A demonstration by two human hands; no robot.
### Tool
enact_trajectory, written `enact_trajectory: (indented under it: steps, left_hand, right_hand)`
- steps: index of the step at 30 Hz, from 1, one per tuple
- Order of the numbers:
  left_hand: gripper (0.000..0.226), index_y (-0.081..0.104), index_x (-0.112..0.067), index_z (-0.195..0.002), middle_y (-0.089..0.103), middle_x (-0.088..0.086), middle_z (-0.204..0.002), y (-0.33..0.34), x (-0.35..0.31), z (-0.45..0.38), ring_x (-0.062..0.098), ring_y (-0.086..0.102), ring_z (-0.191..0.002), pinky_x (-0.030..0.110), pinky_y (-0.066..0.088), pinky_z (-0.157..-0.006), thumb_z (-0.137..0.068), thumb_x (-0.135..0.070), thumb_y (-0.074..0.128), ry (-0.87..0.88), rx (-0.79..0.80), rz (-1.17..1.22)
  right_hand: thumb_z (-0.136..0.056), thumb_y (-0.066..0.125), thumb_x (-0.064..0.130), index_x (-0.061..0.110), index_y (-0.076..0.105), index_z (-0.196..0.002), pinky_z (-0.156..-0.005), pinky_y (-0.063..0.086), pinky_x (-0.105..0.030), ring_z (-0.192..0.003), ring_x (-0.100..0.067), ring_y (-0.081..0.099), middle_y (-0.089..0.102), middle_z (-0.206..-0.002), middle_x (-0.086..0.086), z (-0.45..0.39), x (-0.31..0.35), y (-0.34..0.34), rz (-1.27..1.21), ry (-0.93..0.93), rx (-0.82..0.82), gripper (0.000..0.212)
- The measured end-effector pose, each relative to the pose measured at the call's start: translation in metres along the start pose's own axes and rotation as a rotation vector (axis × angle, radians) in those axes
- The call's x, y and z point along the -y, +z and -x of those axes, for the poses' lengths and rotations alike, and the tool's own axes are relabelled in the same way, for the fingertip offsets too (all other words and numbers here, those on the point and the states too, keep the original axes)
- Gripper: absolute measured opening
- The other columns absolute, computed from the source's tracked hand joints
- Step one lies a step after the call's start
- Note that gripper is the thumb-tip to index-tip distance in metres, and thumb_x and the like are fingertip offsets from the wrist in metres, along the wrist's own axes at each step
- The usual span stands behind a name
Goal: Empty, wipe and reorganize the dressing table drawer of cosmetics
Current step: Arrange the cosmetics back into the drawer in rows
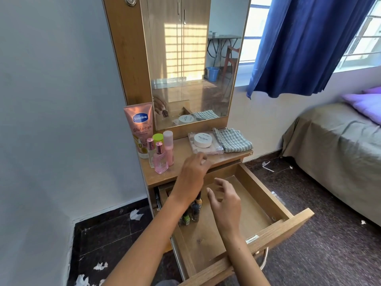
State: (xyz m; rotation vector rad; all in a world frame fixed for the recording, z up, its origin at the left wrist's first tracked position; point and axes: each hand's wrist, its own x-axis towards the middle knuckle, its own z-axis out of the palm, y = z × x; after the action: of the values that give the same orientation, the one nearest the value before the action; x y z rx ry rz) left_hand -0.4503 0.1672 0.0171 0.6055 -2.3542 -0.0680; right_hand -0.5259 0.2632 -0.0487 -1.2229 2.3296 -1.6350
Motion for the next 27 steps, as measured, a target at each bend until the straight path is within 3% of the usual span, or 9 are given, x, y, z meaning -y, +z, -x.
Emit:
enact_trajectory:
  steps: [4, 8, 11, 13, 19, 23, 27]
  left_hand:
    - [0.032, 0.062, -0.013, -0.115, 0.057, 0.006, -0.104, -0.003, -0.017, 0.029, 0.018, 0.057, -0.096, 0.029, 0.051, -0.083, -0.084, -0.005, 0.060, -0.032, -0.006, 0.137]
    - [0.034, 0.060, -0.017, -0.120, 0.056, 0.000, -0.107, -0.001, -0.024, 0.046, 0.013, 0.055, -0.099, 0.026, 0.050, -0.084, -0.088, -0.005, 0.059, -0.124, 0.010, 0.263]
    - [0.044, 0.052, -0.020, -0.132, 0.058, -0.003, -0.117, -0.002, -0.024, 0.055, 0.009, 0.054, -0.109, 0.025, 0.046, -0.095, -0.091, -0.006, 0.057, -0.154, 0.016, 0.305]
    - [0.049, 0.046, -0.022, -0.138, 0.056, -0.006, -0.128, -0.004, -0.020, 0.068, 0.005, 0.049, -0.119, 0.024, 0.038, -0.102, -0.091, -0.010, 0.057, -0.188, 0.011, 0.268]
    - [0.043, 0.052, -0.022, -0.131, 0.052, -0.003, -0.136, 0.000, 0.000, 0.118, 0.011, 0.046, -0.127, 0.043, 0.039, -0.105, -0.091, -0.011, 0.060, -0.396, 0.018, 0.170]
    - [0.039, 0.053, -0.023, -0.131, 0.051, -0.004, -0.137, -0.001, 0.005, 0.132, 0.008, 0.041, -0.131, 0.043, 0.035, -0.108, -0.093, -0.016, 0.057, -0.455, 0.019, 0.163]
    - [0.036, 0.056, -0.021, -0.129, 0.051, -0.002, -0.138, -0.002, 0.003, 0.138, 0.010, 0.042, -0.130, 0.042, 0.034, -0.109, -0.093, -0.019, 0.058, -0.496, 0.017, 0.164]
  right_hand:
    - [-0.077, 0.079, 0.025, 0.023, 0.060, -0.119, -0.080, 0.053, -0.024, -0.096, -0.005, 0.062, 0.067, -0.104, 0.012, 0.000, 0.002, -0.004, -0.009, -0.044, -0.004, 0.046]
    - [-0.076, 0.078, 0.017, 0.022, 0.067, -0.106, -0.071, 0.055, -0.027, -0.083, -0.003, 0.062, 0.068, -0.092, 0.012, 0.004, 0.005, -0.005, 0.038, -0.083, -0.011, 0.033]
    - [-0.079, 0.074, 0.017, 0.023, 0.067, -0.103, -0.068, 0.054, -0.026, -0.080, -0.003, 0.062, 0.067, -0.090, 0.012, 0.006, 0.004, -0.004, 0.039, -0.085, 0.024, 0.025]
    - [-0.080, 0.074, 0.020, 0.025, 0.065, -0.095, -0.066, 0.053, -0.025, -0.080, -0.002, 0.062, 0.067, -0.087, 0.012, 0.007, 0.001, -0.003, 0.054, -0.030, 0.055, 0.018]
    - [-0.075, 0.078, 0.021, 0.019, 0.060, -0.076, -0.064, 0.051, -0.030, -0.073, -0.013, 0.064, 0.066, -0.078, 0.005, 0.007, -0.014, 0.001, 0.233, 0.265, 0.277, 0.018]
    - [-0.073, 0.076, 0.015, 0.009, 0.059, -0.076, -0.056, 0.040, -0.028, -0.072, -0.021, 0.059, 0.062, -0.075, -0.001, 0.005, -0.017, 0.010, 0.333, 0.324, 0.385, 0.017]
    - [-0.080, 0.066, 0.007, 0.011, 0.058, -0.074, -0.058, 0.041, -0.032, -0.071, -0.022, 0.058, 0.059, -0.075, -0.003, -0.001, -0.019, 0.016, 0.349, 0.300, 0.408, 0.011]
